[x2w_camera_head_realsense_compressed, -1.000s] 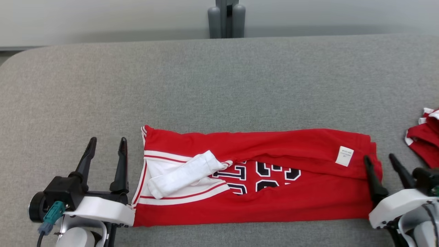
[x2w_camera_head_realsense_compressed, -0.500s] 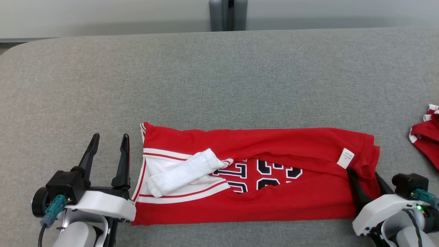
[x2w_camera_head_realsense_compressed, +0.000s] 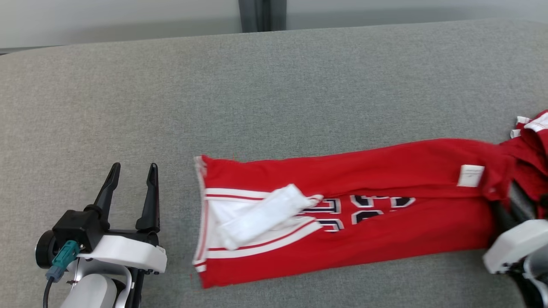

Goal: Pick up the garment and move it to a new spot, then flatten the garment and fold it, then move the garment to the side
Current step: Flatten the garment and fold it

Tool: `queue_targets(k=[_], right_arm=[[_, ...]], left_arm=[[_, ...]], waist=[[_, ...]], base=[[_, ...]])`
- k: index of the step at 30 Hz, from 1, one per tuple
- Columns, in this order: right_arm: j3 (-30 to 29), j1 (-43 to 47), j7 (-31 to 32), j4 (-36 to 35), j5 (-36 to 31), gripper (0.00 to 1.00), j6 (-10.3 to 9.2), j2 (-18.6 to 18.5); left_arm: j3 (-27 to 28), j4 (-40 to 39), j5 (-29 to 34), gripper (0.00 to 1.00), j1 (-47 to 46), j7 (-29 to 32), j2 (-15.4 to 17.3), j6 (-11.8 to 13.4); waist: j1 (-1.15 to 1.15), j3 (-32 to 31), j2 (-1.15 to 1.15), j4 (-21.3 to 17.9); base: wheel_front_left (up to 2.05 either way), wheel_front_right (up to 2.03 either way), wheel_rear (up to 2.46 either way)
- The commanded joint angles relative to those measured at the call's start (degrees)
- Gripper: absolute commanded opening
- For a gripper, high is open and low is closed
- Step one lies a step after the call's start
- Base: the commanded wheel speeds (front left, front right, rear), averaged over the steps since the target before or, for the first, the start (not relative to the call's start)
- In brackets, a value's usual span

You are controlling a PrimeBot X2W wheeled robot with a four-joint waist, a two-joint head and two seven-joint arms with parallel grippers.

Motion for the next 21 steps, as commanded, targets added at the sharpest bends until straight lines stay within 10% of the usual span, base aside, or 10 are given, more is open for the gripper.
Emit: queue_targets(k=[1, 7, 21], right_arm=[[-1.3, 1.1, 0.6, -0.4, 0.3, 0.0, -0.3, -0.9], [-2.8, 1.0, 3.4, -6.8, 0.8, 0.0, -0.17, 0.3], [21.9, -4.1, 6.7, -20.5, 5.8, 0.0, -0.17, 9.6]], left_arm=[[0.1, -0.1, -0.1, 1.0, -1.1, -0.1, 0.2, 0.2], [0.2, -0.1, -0.3, 1.0, -0.8, -0.1, 0.2, 0.4], [-2.4, 1.5, 0.1, 1.0, -2.6, 0.4, -0.9, -1.0]], waist=[[0.0, 0.0, 0.0, -0.2], [0.0, -0.1, 0.0, -1.3], [0.0, -1.4, 0.0, 1.1]], base=[[0.0, 0.0, 0.0], [0.0, 0.0, 0.0], [0.0, 0.0, 0.0]])
